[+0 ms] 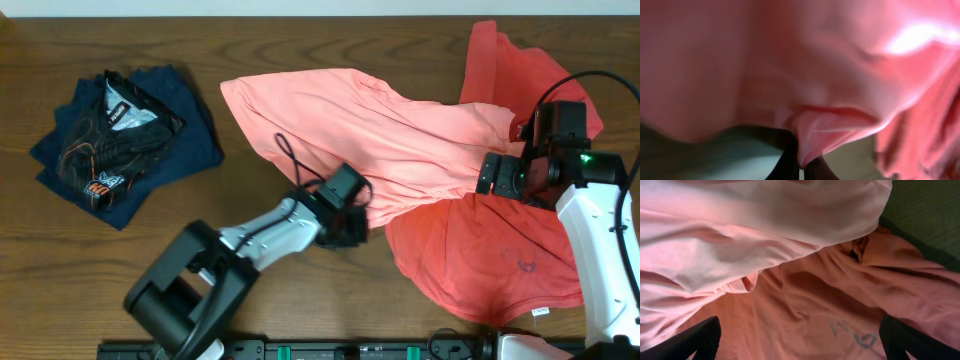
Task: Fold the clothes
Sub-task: 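Pull the shirt leftward with the left gripper, spreading it flat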
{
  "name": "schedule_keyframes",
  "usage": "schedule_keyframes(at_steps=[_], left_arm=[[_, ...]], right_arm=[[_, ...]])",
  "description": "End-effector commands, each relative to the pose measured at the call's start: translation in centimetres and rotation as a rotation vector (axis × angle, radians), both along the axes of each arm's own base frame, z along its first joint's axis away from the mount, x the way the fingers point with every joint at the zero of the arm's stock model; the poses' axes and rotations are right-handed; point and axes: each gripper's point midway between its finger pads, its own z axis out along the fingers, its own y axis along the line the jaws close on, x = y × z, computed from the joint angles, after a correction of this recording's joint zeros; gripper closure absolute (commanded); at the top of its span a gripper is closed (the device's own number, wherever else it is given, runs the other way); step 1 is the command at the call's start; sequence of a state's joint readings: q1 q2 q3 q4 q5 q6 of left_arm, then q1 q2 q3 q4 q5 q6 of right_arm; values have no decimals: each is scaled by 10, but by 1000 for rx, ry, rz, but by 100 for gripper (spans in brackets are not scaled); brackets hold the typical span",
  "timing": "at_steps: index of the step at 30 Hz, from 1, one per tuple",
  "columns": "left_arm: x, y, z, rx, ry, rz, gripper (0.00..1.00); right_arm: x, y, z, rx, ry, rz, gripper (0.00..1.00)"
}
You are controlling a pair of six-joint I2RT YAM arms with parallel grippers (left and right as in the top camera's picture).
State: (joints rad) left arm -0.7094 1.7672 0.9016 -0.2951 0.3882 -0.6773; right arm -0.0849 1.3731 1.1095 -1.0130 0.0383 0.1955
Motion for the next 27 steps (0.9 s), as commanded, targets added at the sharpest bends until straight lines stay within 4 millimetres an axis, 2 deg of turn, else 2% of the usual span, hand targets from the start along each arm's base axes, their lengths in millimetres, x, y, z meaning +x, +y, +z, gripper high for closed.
schedule_keyframes(at_steps=[1,3,6,10,12,14,16,19,21,24,27], left_arm=[[20,31,18,31,-79,3,94],[24,54,31,46,-85,29,94],[36,103,54,113,-126,117,94],[52,181,90,200,-218,318,94],[56,215,106,210,-253,434,94],[59,238,119,195,-282,523,94],[60,251,128,166,-299,580,94],[59,255,130,141,-291,603,94],[58,255,127,144,-278,602,94],[58,256,123,149,-264,601,94],[58,256,123,150,-261,601,94]], right_arm=[[-4,-5,2,-13,3,-6,5],[-9,-5,-1,-11,26,-6,7],[-17,-4,-13,-5,74,-6,13],[-28,-3,-41,3,152,-6,20],[-31,-2,-56,11,186,-5,27],[-29,2,-71,34,194,0,32],[-19,10,-86,81,172,11,39],[5,18,-107,126,96,38,61],[15,16,-122,117,67,43,72],[21,8,-148,86,75,40,72],[18,-23,-171,-56,129,-14,75]])
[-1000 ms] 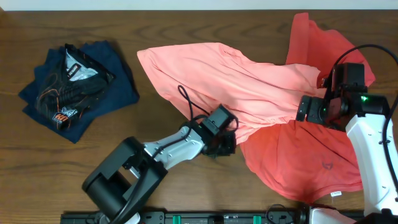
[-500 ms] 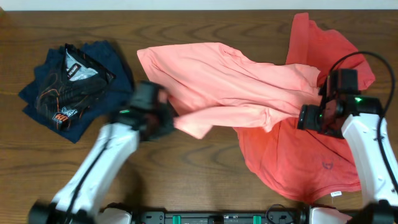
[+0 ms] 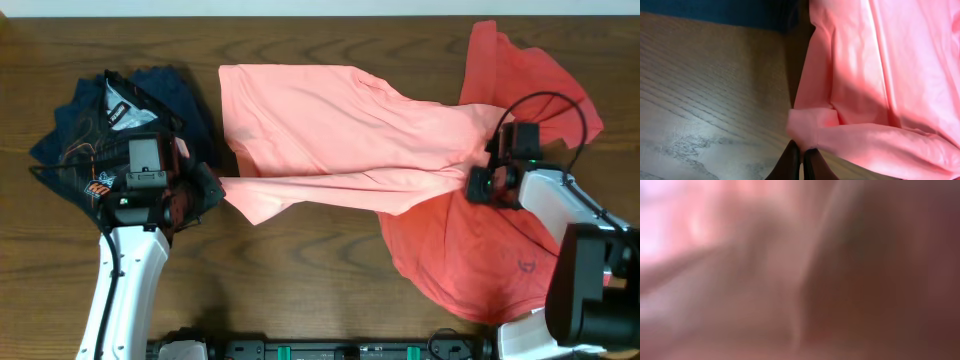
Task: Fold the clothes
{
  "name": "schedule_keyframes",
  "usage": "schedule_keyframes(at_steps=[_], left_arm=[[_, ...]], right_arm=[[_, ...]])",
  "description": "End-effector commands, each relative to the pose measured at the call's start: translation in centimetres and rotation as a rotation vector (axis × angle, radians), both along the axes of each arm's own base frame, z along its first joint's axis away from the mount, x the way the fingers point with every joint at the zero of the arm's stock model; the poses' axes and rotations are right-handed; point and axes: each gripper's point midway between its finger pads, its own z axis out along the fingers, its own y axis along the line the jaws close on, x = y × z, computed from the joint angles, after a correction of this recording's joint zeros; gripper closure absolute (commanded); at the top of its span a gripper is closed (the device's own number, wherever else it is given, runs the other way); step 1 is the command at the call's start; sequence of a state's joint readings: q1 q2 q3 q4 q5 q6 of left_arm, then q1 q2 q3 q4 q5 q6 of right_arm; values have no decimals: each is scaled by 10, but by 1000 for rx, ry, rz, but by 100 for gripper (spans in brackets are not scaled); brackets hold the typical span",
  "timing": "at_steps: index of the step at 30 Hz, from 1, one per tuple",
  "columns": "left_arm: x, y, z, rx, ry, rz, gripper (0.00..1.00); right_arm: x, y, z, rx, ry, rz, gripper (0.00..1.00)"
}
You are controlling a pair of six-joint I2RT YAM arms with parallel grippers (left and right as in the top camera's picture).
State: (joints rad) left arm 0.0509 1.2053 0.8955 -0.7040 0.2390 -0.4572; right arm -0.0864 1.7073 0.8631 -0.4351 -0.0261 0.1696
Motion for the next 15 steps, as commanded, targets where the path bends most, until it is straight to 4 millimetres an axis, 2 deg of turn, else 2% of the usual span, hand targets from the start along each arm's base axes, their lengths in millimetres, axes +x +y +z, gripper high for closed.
schedule_keyframes(at_steps=[1,5,9,15], left_arm=[[-1,1,-3,5,8,-14,94],[-3,1,-3,5,14,-14,94],[-3,1,-4,5,18,-14,94],[-9,6,-7,31,44,0,94]], right_arm=[[-28,-44,-41,-171,145,-76,74],[-41,-105,-47,-359,187,-225,68],[-50,-152,-41,-335,144,-488,62],[-64,-226,-16,-343,118,-705,64]])
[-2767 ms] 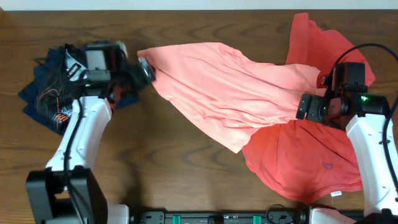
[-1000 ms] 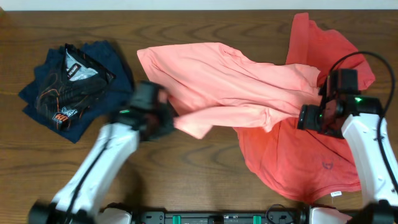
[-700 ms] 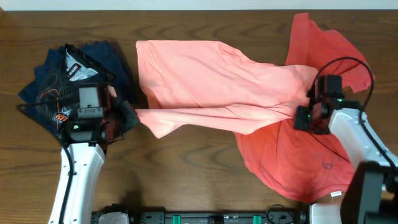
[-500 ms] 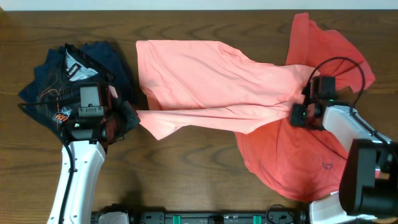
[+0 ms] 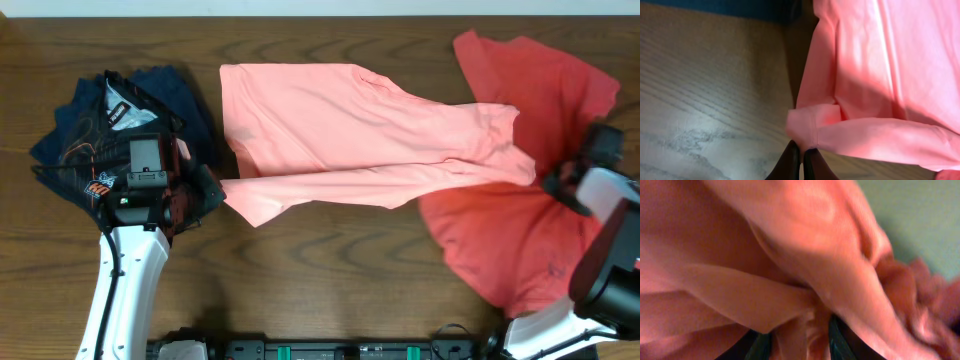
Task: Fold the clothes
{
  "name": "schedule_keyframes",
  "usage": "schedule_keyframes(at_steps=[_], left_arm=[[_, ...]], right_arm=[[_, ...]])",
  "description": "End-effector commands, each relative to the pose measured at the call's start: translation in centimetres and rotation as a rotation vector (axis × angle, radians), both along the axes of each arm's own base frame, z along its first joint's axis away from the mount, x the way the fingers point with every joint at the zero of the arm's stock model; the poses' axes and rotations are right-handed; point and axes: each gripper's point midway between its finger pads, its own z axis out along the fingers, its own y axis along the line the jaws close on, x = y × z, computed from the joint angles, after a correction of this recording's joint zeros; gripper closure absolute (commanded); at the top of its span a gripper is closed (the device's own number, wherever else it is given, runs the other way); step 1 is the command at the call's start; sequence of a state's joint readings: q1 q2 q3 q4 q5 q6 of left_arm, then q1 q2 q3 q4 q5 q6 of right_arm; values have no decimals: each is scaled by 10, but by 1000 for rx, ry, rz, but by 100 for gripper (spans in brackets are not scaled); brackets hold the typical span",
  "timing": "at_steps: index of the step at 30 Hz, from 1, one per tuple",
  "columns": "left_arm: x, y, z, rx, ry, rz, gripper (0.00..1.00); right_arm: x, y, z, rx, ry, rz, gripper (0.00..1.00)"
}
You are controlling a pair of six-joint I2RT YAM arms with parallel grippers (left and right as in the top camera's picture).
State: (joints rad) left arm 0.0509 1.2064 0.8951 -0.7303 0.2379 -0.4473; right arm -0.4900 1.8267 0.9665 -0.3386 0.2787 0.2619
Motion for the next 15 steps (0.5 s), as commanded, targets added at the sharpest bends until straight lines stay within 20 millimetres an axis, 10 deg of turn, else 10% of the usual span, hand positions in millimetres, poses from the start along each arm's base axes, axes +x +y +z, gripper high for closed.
schedule_keyframes(at_steps=[1,8,12,15], left_arm=[[-4,6,-4,29,22,9,94],[-5,6,-5,29,27,9,94],[-5,6,-5,29,27,9,94],[-5,6,-5,29,27,9,94]], right_arm=[[-48,-41,-12,-39,131,-169,63],[-52,-86,32,100,14,-348,64],[10,-33,60,429,-185,13,60],[10,10,62,554,-141,146,61]])
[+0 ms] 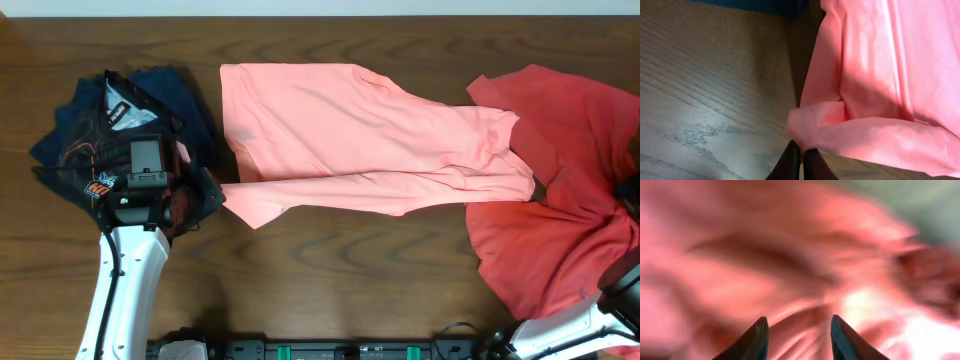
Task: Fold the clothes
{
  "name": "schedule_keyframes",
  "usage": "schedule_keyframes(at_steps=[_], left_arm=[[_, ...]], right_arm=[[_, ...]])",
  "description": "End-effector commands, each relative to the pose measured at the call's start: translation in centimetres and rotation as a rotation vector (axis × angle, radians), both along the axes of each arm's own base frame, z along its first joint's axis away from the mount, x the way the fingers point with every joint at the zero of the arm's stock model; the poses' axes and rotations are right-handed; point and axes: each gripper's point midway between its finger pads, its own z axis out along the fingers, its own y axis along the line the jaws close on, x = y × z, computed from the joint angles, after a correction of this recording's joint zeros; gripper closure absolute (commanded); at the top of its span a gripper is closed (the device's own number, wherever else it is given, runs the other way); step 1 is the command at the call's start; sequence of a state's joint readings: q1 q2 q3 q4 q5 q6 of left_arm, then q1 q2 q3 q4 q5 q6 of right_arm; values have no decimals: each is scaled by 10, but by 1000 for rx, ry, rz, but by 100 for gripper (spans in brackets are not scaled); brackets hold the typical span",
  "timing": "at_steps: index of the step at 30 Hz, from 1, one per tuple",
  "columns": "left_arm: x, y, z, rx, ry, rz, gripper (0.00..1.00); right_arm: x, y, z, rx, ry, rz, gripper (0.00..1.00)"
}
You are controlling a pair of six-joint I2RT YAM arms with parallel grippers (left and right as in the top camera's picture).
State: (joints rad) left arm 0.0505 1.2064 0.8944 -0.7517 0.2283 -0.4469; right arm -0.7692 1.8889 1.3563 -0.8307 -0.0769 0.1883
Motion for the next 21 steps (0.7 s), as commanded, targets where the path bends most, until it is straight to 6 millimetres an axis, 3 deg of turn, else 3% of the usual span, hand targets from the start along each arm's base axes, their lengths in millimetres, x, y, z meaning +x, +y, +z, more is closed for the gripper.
schedule_keyframes(at_steps=[1,4,7,12,17,21], left_arm=[[0,5,-2,21,4,6,94],[0,5,-2,21,2,6,94],[1,5,-2,21,1,6,94],[1,5,-1,22,0,6,94],[1,5,-2,21,0,6,94],[1,5,-2,21,1,6,94]], right_arm=[[27,70,7,216,-115,265,60],[17,117,-4,294,-21,390,55],[-7,157,-15,350,128,475,53],[-15,202,-38,366,187,601,49],[-15,204,-77,211,212,622,48],[-27,168,-97,17,282,489,48]])
